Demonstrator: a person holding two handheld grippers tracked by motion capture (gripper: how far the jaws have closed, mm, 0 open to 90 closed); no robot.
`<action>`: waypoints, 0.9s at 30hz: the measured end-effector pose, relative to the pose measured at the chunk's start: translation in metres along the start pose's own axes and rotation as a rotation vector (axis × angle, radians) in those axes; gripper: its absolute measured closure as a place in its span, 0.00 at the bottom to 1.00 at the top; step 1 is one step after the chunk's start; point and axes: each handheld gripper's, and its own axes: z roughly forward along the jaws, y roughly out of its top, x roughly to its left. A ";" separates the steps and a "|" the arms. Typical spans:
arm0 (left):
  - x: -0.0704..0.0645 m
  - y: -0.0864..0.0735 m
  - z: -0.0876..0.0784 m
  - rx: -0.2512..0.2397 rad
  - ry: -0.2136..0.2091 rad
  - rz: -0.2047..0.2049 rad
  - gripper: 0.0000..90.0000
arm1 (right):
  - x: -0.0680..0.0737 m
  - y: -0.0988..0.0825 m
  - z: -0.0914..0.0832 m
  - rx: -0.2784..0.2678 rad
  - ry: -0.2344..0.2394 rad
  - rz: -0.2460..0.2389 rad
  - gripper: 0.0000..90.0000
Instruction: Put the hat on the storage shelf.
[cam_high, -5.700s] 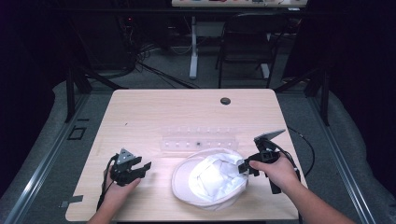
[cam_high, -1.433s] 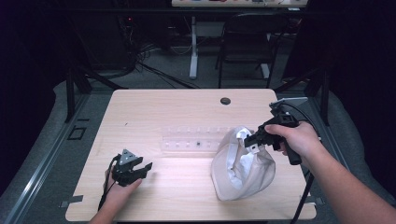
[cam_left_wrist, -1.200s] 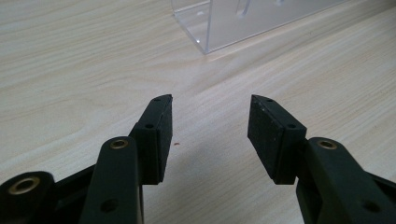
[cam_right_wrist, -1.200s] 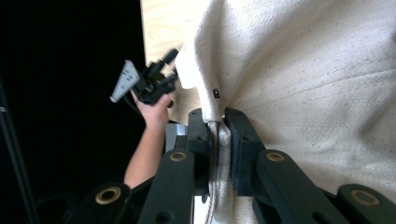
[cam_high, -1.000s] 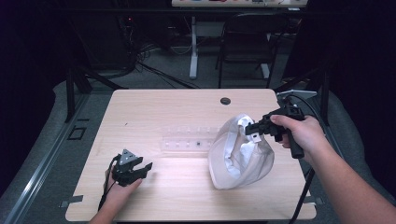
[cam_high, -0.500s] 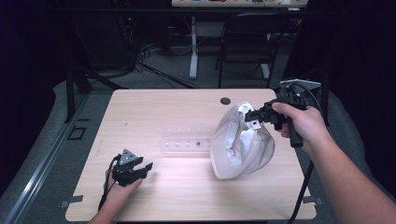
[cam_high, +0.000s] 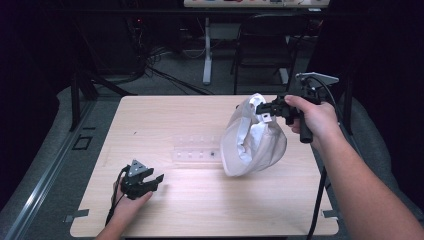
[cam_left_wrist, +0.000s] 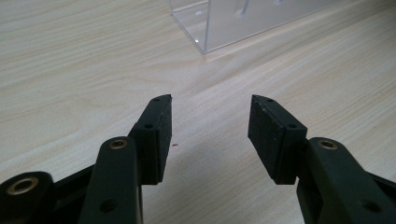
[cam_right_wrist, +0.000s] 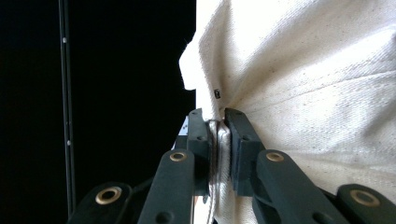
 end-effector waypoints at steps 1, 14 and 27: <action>0.000 0.000 0.000 -0.002 -0.001 0.000 0.56 | 0.001 0.003 0.003 -0.003 -0.005 0.000 0.91; 0.001 0.001 0.000 0.007 -0.006 0.001 0.55 | 0.007 0.018 0.011 -0.057 0.040 0.021 0.91; -0.001 0.000 0.004 0.007 -0.005 0.003 0.55 | 0.011 0.033 0.031 -0.120 0.044 0.034 0.91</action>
